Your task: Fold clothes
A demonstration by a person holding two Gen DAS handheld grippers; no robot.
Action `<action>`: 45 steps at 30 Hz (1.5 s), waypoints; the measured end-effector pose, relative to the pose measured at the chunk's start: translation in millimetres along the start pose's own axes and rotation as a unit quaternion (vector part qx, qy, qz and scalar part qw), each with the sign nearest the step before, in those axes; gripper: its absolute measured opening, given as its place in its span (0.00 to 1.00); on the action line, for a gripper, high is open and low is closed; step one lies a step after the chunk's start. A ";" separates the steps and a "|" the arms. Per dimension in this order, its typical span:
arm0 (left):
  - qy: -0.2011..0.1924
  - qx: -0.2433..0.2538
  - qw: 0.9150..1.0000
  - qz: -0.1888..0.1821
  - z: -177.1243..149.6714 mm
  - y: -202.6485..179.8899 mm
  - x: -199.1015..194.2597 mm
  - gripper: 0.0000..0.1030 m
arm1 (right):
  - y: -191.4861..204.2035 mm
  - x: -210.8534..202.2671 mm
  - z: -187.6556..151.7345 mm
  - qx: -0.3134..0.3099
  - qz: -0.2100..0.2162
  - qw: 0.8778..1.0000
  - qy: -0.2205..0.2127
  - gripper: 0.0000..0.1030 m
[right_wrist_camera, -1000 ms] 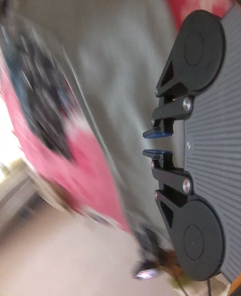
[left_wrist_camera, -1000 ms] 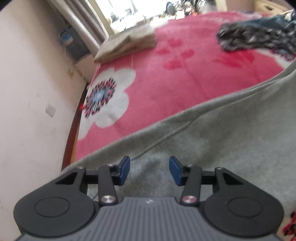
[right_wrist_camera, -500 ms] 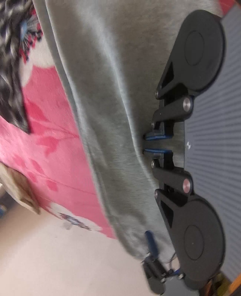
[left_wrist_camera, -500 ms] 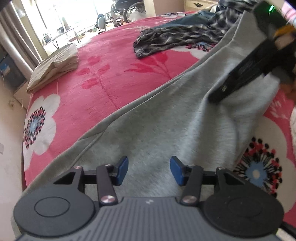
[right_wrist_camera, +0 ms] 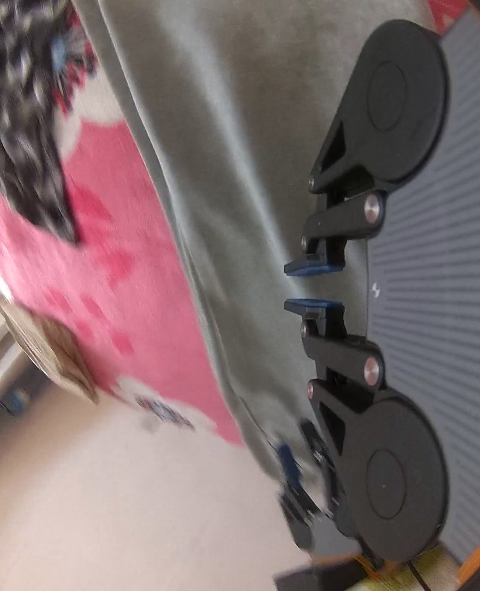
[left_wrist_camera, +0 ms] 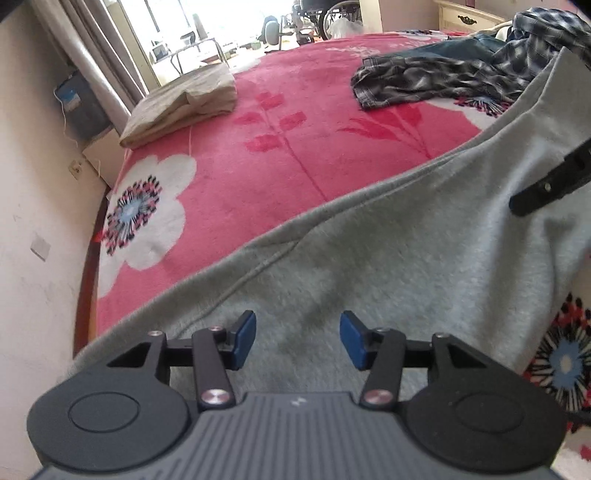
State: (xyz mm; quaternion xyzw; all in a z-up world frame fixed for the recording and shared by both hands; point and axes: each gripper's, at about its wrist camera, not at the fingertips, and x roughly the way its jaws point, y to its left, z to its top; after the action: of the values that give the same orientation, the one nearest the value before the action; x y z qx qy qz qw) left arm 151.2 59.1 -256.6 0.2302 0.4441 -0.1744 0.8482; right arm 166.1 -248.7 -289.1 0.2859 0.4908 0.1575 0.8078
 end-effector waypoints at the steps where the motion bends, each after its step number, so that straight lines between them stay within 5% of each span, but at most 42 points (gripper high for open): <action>1: 0.005 0.002 1.000 0.004 -2.0 -1.4 2.7 0.50 | 3.5 3.7 -0.4 -0.009 0.009 1.000 0.013 0.13; 3: 0.014 0.008 1.000 0.023 -6.0 -4.6 9.6 0.50 | 8.9 19.6 2.0 -0.030 -0.001 0.999 0.041 0.14; 5: 0.021 -0.002 0.998 0.053 -9.8 -2.5 18.1 0.51 | 0.0 21.4 9.6 0.007 -0.020 1.000 0.008 0.13; 10: 0.016 -0.107 0.993 0.055 -16.8 37.7 5.1 0.51 | -13.6 6.2 27.5 0.075 -0.071 0.991 -0.089 0.17; 14: 0.018 -0.166 0.985 0.044 -31.9 66.8 -16.6 0.51 | -3.9 -5.6 29.8 0.037 -0.043 0.996 -0.064 0.22; 17: 0.018 -0.195 0.980 0.041 -48.4 79.7 -34.0 0.51 | -7.5 14.1 31.6 -0.004 -0.109 0.994 -0.019 0.22; 19: 0.018 -0.207 0.977 0.045 -59.4 84.0 -42.4 0.52 | -21.1 18.8 36.4 0.022 -0.092 0.995 -0.043 0.21; 23: 0.028 -0.226 0.972 0.053 -77.5 89.4 -49.0 0.52 | -11.7 -11.4 41.4 0.011 -0.131 0.984 -0.121 0.24; 25: 0.026 -0.235 0.970 0.054 -81.9 90.3 -49.6 0.52 | -9.4 -31.7 32.0 -0.002 -0.154 0.980 -0.127 0.24; 31: 0.000 -0.195 0.981 0.021 -60.6 68.1 -38.6 0.52 | -43.0 -43.0 19.3 -0.043 -0.298 0.951 -0.075 0.24; 36: -0.010 -0.122 0.993 0.002 -21.1 31.3 -6.8 0.53 | -65.9 -17.8 58.8 -0.055 -0.303 0.943 -0.125 0.23; 41: -0.011 -0.088 0.996 -0.004 6.9 10.0 18.4 0.53 | -70.4 -52.8 55.8 -0.066 -0.283 0.944 -0.159 0.23; 45: -0.002 -0.056 0.998 0.009 19.7 -6.9 36.2 0.53 | -88.7 -82.9 35.1 -0.079 -0.326 0.934 -0.122 0.23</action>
State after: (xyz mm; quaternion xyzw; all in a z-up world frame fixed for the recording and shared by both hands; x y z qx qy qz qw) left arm 180.7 39.4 -278.5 0.1859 0.4495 -0.1424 0.8621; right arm 156.0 -373.7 -273.1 0.0627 0.4408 -0.1120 0.8884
